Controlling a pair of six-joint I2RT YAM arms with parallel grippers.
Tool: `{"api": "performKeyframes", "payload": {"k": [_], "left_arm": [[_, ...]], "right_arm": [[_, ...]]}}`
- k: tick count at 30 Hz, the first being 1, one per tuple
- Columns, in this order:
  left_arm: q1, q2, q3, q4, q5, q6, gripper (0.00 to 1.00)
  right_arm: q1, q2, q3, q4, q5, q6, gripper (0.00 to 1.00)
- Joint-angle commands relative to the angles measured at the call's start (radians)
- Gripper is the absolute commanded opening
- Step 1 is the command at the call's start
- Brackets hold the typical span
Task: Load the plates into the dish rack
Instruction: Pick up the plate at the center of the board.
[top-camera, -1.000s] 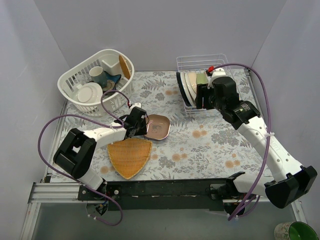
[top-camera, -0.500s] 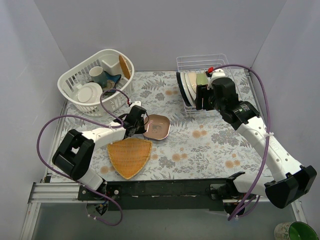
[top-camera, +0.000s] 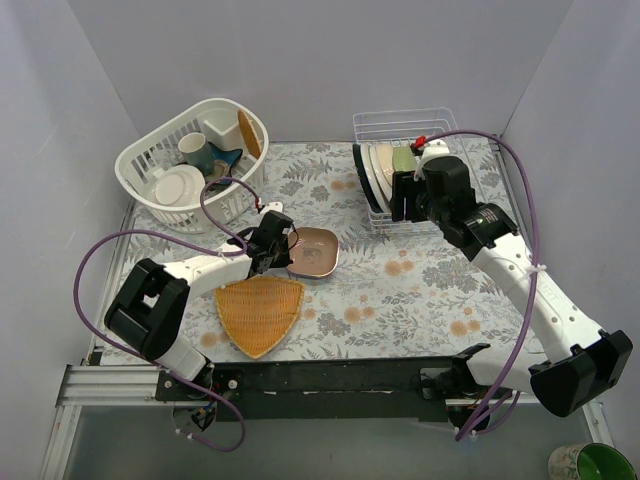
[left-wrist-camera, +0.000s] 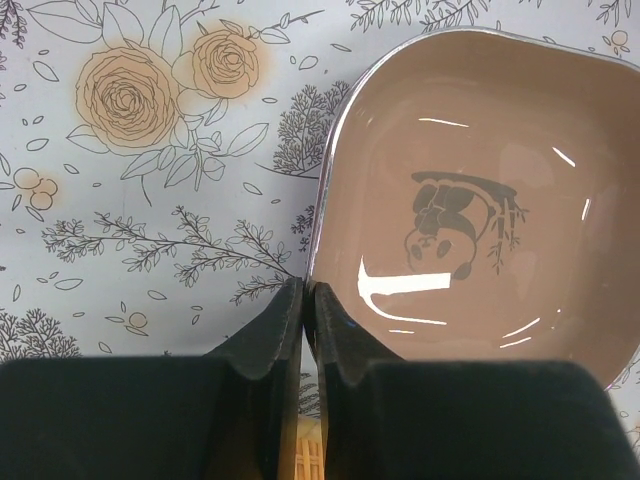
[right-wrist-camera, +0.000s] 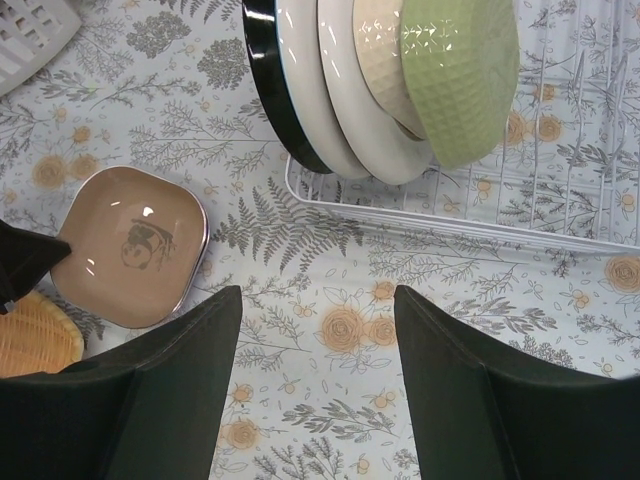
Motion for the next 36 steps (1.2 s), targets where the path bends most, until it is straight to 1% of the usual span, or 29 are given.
{"api": "performKeyframes", "payload": {"k": [1, 11, 23, 28, 30, 36], "left_arm": [[0.0, -0.051, 0.029, 0.0, -0.005, 0.005, 0.0], [0.0, -0.146, 0.054, 0.002, 0.065, -0.003, 0.0], [0.0, -0.242, 0.038, 0.009, 0.111, -0.026, 0.0], [0.0, -0.272, 0.032, 0.012, 0.121, -0.041, 0.0], [0.0, -0.28, 0.029, 0.012, 0.119, -0.043, 0.0], [0.0, -0.292, 0.026, 0.014, 0.127, -0.05, 0.0]], "right_arm": [[0.003, -0.007, -0.009, 0.048, -0.01, 0.008, 0.7], [0.003, -0.002, -0.015, 0.048, -0.022, 0.017, 0.71], [0.003, 0.044, -0.036, 0.046, -0.137, 0.05, 0.75], [0.003, 0.059, -0.08, 0.08, -0.217, 0.088, 0.75], [0.003, 0.065, -0.097, 0.095, -0.287, 0.114, 0.75], [0.003, 0.087, -0.174, 0.175, -0.402, 0.171, 0.76]]}}
